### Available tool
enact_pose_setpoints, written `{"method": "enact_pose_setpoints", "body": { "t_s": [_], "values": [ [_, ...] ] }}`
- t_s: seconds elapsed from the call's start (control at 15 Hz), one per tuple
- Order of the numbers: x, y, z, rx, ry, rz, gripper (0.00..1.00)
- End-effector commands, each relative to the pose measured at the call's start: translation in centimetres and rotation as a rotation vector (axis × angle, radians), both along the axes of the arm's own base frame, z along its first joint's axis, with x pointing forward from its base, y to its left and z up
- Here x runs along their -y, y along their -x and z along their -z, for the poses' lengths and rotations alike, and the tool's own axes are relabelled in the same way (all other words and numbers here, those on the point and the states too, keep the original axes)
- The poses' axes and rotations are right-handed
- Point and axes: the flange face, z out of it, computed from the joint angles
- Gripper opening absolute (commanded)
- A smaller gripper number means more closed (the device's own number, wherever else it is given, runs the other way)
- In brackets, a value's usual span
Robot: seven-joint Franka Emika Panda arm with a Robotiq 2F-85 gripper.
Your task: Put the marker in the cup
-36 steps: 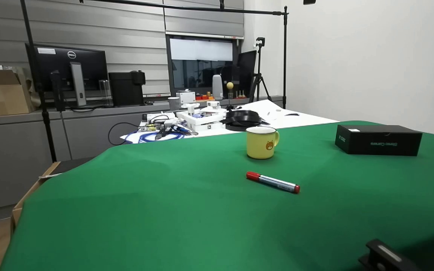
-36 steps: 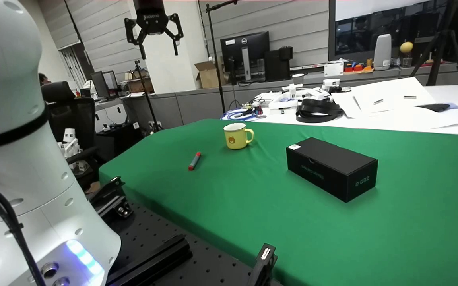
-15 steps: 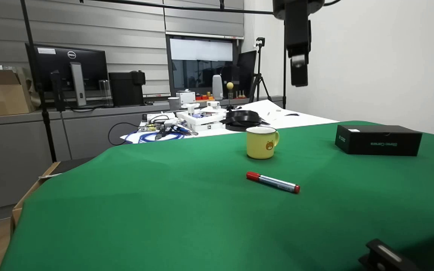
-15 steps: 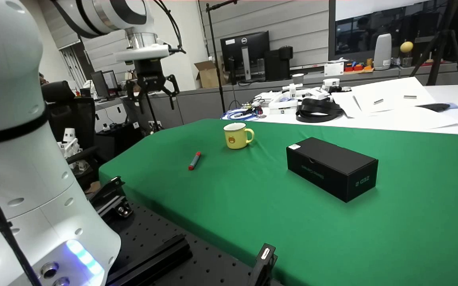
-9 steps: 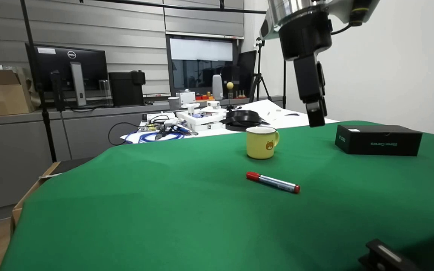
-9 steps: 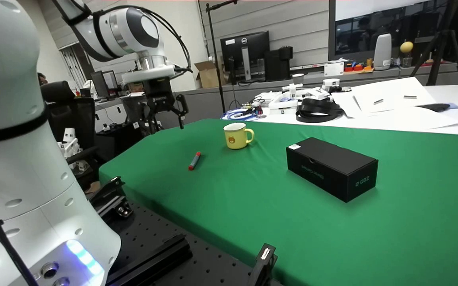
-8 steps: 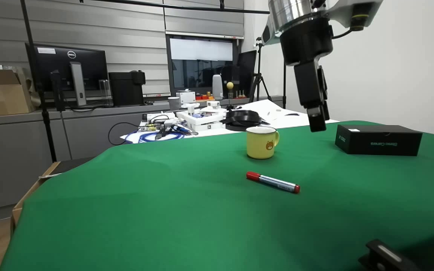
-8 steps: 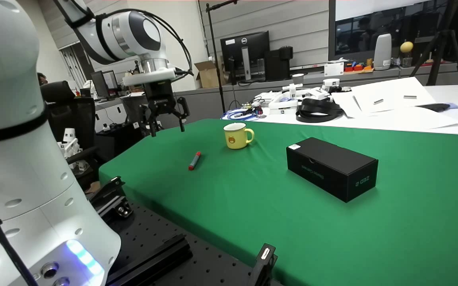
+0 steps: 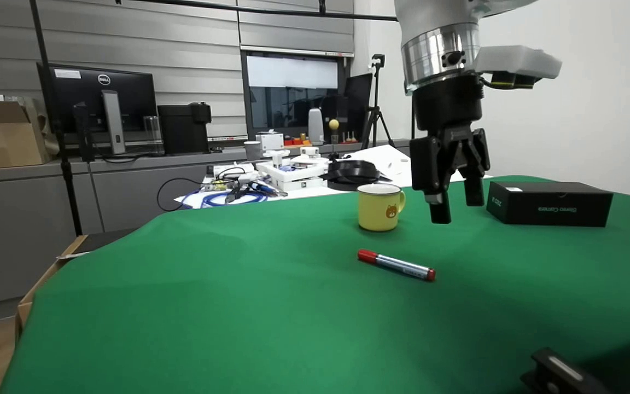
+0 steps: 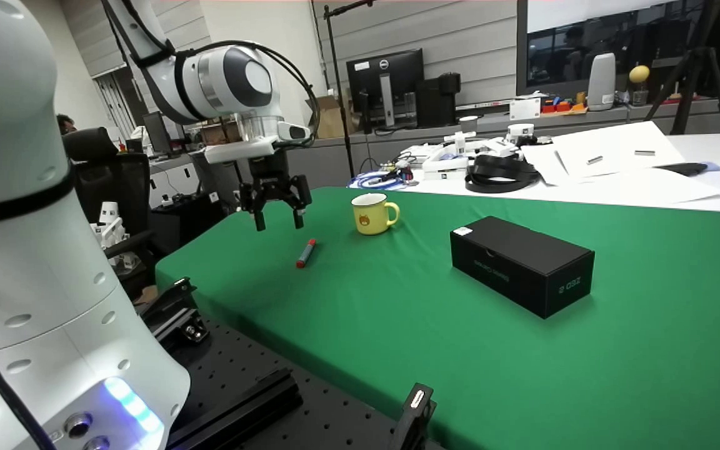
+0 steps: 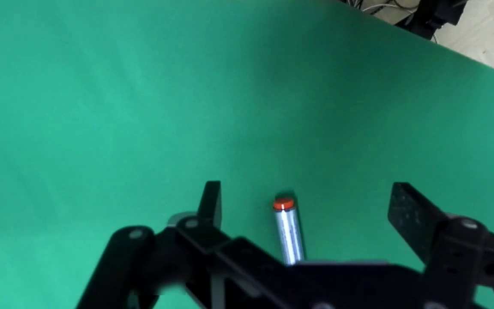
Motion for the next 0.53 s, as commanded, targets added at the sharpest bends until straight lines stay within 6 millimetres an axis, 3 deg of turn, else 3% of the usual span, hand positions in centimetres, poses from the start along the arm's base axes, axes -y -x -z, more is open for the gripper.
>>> {"method": "enact_pose_setpoints", "body": {
  "t_s": [0.0, 0.13, 0.47],
  "values": [
    [1.2, 0.0, 0.4, 0.029, 0.031, 0.192, 1.0],
    [1.4, 0.2, 0.9, 0.012, 0.029, 0.264, 1.0],
    [0.0, 0.7, 1.4, 0.061, -0.083, 0.161, 1.0]
  ]
}}
